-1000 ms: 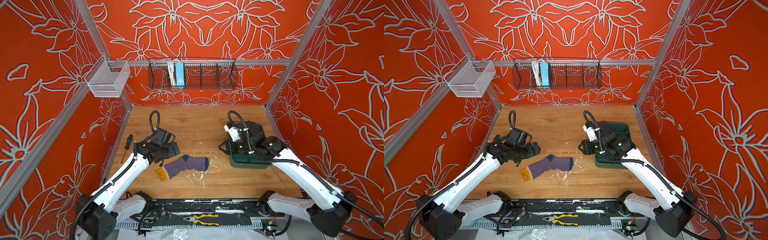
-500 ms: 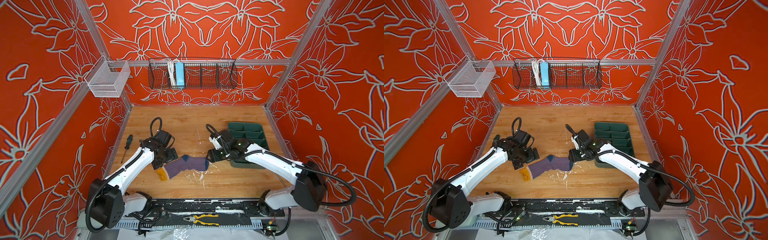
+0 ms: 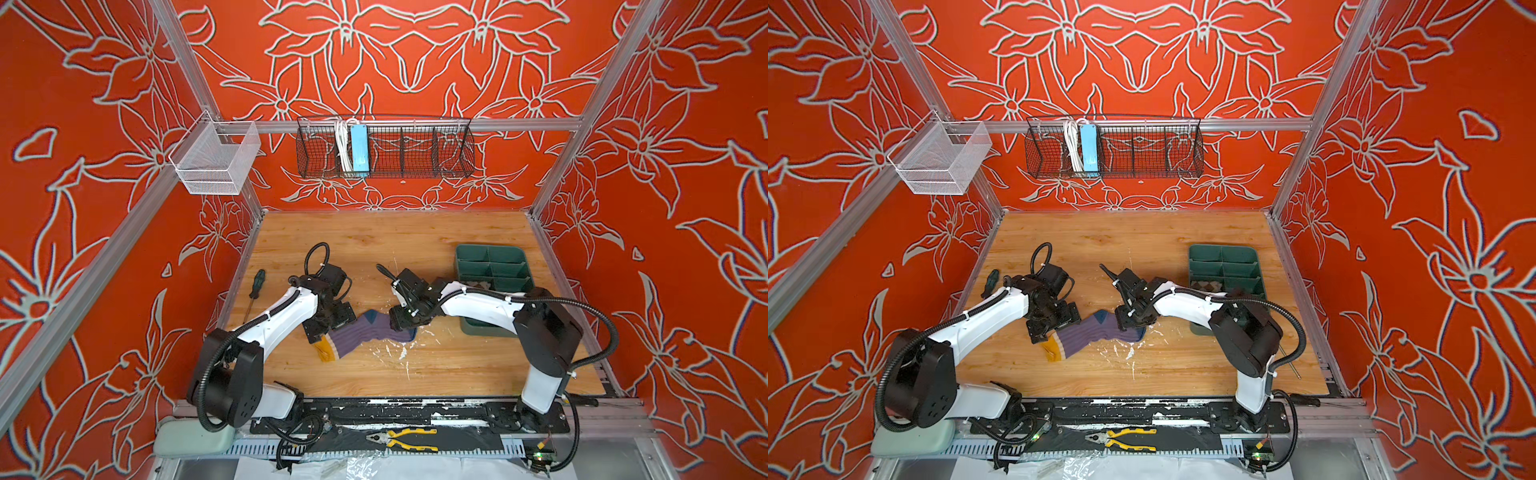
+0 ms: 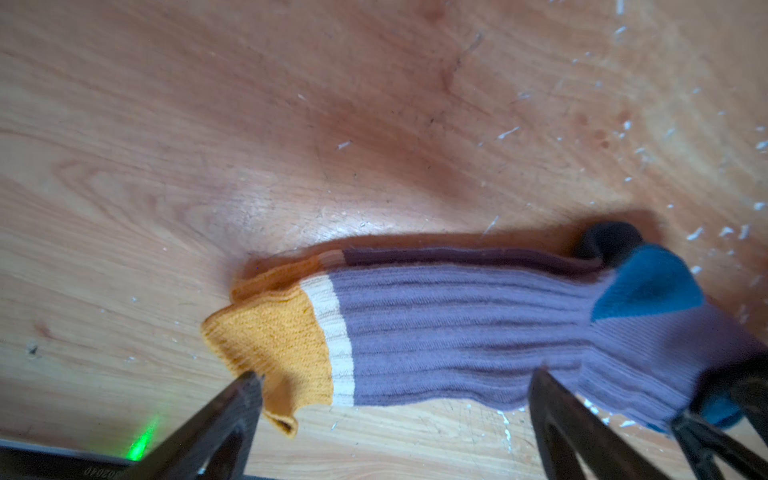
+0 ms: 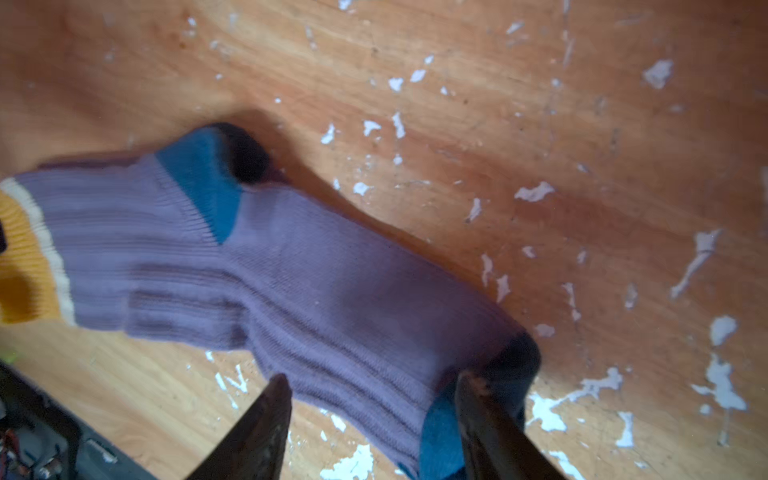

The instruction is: Roll the socks

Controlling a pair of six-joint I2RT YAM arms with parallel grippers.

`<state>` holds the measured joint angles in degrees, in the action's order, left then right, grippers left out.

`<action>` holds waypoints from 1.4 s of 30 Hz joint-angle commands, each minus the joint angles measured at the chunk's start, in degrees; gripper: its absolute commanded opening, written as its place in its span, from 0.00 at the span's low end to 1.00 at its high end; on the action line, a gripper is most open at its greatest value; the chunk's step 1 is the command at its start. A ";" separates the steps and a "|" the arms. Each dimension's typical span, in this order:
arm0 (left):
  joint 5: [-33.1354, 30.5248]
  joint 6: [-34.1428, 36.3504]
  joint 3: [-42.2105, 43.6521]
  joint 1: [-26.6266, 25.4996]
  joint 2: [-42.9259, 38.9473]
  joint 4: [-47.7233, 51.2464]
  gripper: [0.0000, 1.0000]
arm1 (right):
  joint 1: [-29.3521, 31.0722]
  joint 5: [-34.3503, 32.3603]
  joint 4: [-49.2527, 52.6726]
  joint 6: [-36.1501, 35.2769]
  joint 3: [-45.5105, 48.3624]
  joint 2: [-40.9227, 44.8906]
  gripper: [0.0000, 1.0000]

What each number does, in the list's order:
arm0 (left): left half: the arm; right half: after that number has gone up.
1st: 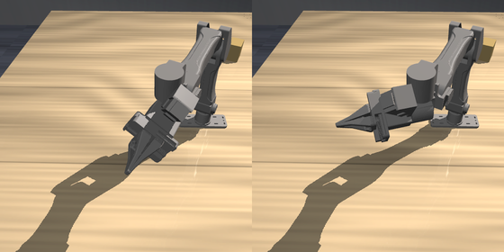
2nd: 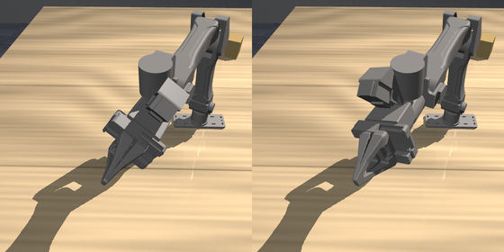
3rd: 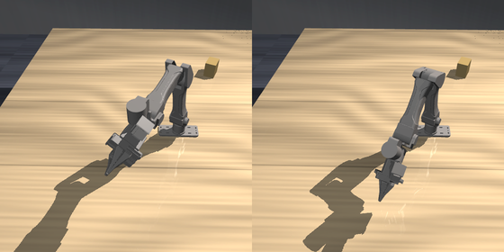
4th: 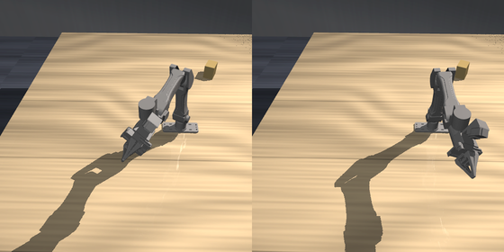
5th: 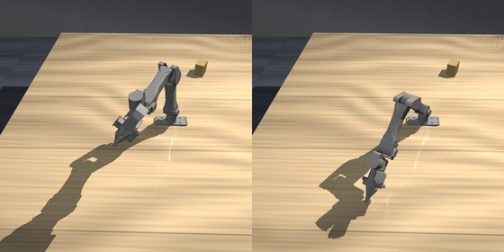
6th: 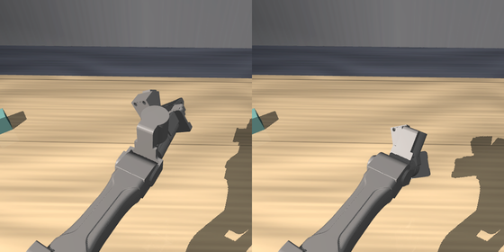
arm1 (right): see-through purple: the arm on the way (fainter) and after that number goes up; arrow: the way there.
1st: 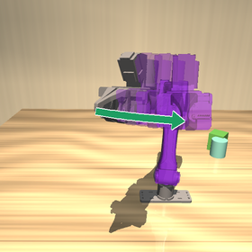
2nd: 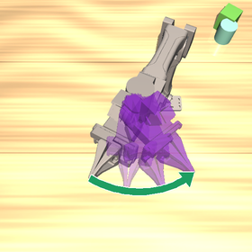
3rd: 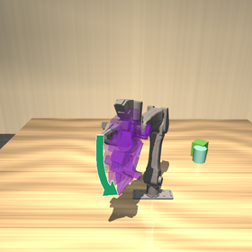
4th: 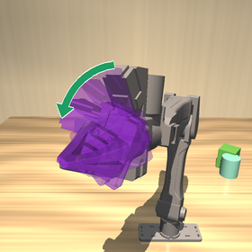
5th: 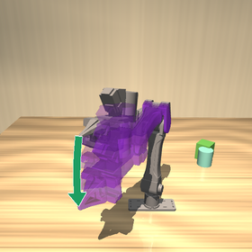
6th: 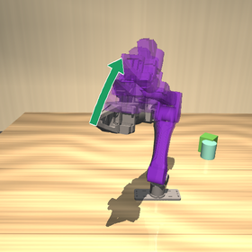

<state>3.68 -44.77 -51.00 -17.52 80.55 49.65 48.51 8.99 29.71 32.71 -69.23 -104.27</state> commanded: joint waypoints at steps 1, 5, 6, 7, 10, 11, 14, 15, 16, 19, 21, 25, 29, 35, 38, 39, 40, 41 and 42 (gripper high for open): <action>-0.72 0.26 -0.10 0.56 0.27 -1.14 0.97 | -0.08 -2.73 0.17 2.71 -2.09 -2.60 0.65; 0.21 -0.09 1.68 0.81 0.09 -3.42 0.97 | 0.10 -4.78 2.82 2.34 -5.05 -5.11 0.64; 0.60 -0.23 2.09 0.82 0.07 -3.90 0.97 | 0.21 -5.99 3.80 2.27 -5.55 -5.22 0.64; 0.96 -0.44 2.43 0.90 0.10 -4.39 0.97 | 0.28 -6.79 4.26 2.32 -5.81 -5.09 0.64; 2.69 -1.31 4.52 0.91 -0.18 -6.72 0.97 | 0.45 -6.91 3.84 2.77 -5.00 -4.23 0.64; 3.09 -1.58 5.17 0.91 -0.22 -7.44 0.97 | 0.53 -6.88 4.00 2.88 -5.10 -4.28 0.64; 3.95 -2.15 7.04 0.91 -0.25 -9.39 0.97 | 0.73 -6.63 3.88 3.25 -4.78 -3.79 0.64; 4.21 -2.29 7.54 0.86 -0.16 -9.93 0.97 | 0.71 -6.34 3.70 3.25 -4.66 -3.66 0.64; 4.29 -2.50 7.96 0.91 -0.05 -10.13 0.97 | 0.81 -6.17 3.64 3.32 -4.66 -3.59 0.64; 4.73 -2.68 8.70 0.91 0.16 -11.01 0.97 | 0.84 -6.85 4.50 3.28 -5.11 -3.10 0.65; 4.68 -2.69 8.99 0.91 0.19 -11.32 0.97 | 0.88 -7.21 4.62 3.29 -5.24 -2.13 0.65; 4.11 -2.53 9.25 0.91 0.08 -11.20 0.97 | 1.60 -6.49 3.38 3.34 -5.01 0.31 0.65; 3.35 -2.38 9.68 0.91 -0.44 -11.28 0.97 | 3.54 -5.46 3.05 3.48 -5.08 1.25 0.65; 3.26 -2.51 9.96 0.91 -0.97 -11.34 0.97 | 5.57 -1.82 -0.87 7.91 -2.17 0.23 0.65; 3.26 -2.60 9.94 0.91 -1.51 -11.24 0.98 | 5.54 -2.29 -2.02 10.01 -0.29 -0.06 0.65; 3.26 -2.56 9.87 0.91 -1.75 -11.24 0.97 | 5.54 -3.13 -1.91 10.33 0.22 -0.01 0.65; 3.26 -2.55 9.80 0.91 -1.87 -11.22 0.97 | 5.54 -4.07 -1.54 10.48 0.42 0.05 0.65; 3.39 -2.51 9.66 0.92 -2.10 -11.15 0.97 | 5.54 -5.23 -0.89 10.61 0.50 0.10 0.65; 3.67 -2.43 9.63 0.95 -2.33 -11.23 0.98 | 5.54 -6.31 -0.32 10.66 0.59 0.08 0.66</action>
<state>7.60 -46.50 -42.02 -16.86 79.29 38.98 54.08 5.96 28.88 40.40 -69.34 -103.92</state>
